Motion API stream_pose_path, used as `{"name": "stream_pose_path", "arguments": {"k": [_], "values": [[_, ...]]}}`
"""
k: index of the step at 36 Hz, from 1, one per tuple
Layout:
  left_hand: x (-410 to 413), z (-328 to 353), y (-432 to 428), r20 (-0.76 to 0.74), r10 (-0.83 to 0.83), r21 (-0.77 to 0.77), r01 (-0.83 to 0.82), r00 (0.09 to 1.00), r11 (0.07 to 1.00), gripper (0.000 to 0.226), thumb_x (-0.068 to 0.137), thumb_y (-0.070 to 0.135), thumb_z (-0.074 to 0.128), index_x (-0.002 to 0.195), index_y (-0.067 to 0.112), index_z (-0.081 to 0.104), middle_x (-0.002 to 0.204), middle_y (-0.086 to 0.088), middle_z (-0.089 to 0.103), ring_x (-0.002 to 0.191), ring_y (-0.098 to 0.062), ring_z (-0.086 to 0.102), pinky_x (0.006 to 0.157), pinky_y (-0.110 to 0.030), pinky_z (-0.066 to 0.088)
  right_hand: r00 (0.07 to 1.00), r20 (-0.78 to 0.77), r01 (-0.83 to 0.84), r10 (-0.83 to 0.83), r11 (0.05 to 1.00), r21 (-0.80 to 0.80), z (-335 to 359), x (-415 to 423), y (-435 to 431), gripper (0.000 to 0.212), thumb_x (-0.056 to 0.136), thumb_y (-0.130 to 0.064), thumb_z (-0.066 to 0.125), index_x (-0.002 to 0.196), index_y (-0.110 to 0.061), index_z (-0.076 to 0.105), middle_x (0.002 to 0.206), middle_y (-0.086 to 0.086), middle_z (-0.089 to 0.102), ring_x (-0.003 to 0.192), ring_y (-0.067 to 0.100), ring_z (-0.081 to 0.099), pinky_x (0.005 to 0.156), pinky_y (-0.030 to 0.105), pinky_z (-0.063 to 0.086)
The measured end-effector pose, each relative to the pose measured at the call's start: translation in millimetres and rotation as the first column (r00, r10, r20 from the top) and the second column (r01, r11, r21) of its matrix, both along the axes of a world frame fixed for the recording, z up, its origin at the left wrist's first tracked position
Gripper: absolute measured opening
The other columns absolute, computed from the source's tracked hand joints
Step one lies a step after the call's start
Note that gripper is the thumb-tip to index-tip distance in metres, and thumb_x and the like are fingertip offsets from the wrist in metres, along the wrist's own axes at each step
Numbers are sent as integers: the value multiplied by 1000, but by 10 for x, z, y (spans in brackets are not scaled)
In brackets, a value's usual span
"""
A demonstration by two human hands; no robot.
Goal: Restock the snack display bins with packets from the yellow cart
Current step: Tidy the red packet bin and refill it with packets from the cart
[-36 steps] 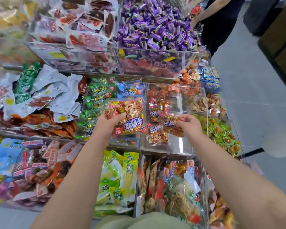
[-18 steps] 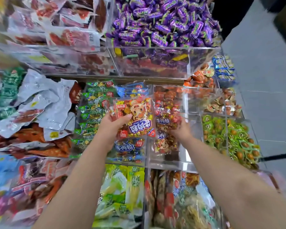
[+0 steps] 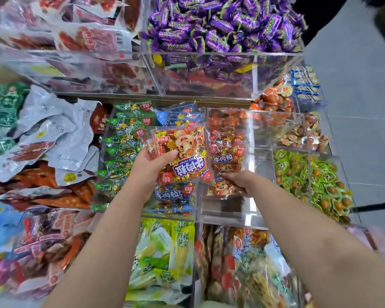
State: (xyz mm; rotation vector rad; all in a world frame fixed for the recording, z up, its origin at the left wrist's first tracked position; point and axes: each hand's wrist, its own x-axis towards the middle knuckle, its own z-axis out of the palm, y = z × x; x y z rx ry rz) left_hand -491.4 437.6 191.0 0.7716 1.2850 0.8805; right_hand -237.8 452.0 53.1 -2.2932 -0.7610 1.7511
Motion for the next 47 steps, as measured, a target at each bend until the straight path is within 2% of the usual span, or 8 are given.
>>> {"name": "stream_pose_path", "arguments": {"k": [12,23,29,33,36,38,41,47], "values": [[-3,-15,-1,-14,13,8,-12,1000,1000,61,51,37,81,106,22,58,90,3,76,85,-20,73,70,-37,58,964,-265,2,-30,995,-104,158,162,-153,23,82,-11,70,100,-8,56,88,10,71,85,23,67,59,31,55],[6,8,-16,-17,24,-16,-24,1000,1000,68,47,38,82,108,20,57,95,-1,75,88,-24,73,72,-40,57,862,-456,81,-221,948,-306,351,297,-127,29,72,-25,68,91,-4,63,71,6,68,54,10,64,39,16,48],[-1,9,-20,-13,18,-8,-18,1000,1000,66,50,36,81,109,19,57,96,-2,75,87,-23,73,67,-36,58,837,-537,153,-105,987,46,280,308,-157,21,87,-2,59,107,-7,55,89,8,72,78,19,71,60,28,56],[2,3,-13,-16,15,-4,-15,1000,1000,67,50,37,81,110,19,57,95,-2,75,87,-23,73,66,-35,58,888,-436,302,-149,903,306,142,249,-173,35,79,13,61,103,-11,53,114,17,63,100,32,63,85,46,53],[3,-9,-8,-30,15,5,-15,999,1000,65,50,38,80,108,21,57,99,-3,73,88,-22,73,70,-38,58,926,-351,295,-142,850,437,49,137,-225,37,75,8,69,96,-19,53,109,13,62,91,19,65,65,28,56],[0,-16,-2,-35,20,12,-20,999,1000,61,51,38,79,105,22,58,100,-3,73,87,-21,73,71,-38,58,997,-43,77,-64,843,532,-28,70,-245,56,65,-9,83,107,-22,48,111,4,53,93,4,56,73,18,50],[-5,-24,3,-35,16,11,-16,999,1000,57,54,36,78,106,22,59,99,-2,73,86,-20,73,69,-37,57,933,360,-191,30,887,420,-130,-3,-226,101,47,-40,92,126,-14,35,119,4,41,116,20,40,100,37,40],[5,-21,-2,-20,4,22,-3,1000,1000,53,56,33,77,104,22,58,89,3,76,81,-17,73,60,-30,58,954,292,-67,-76,890,452,-122,-117,0,89,49,-29,93,122,-12,45,119,6,57,112,27,54,92,32,48]]}}
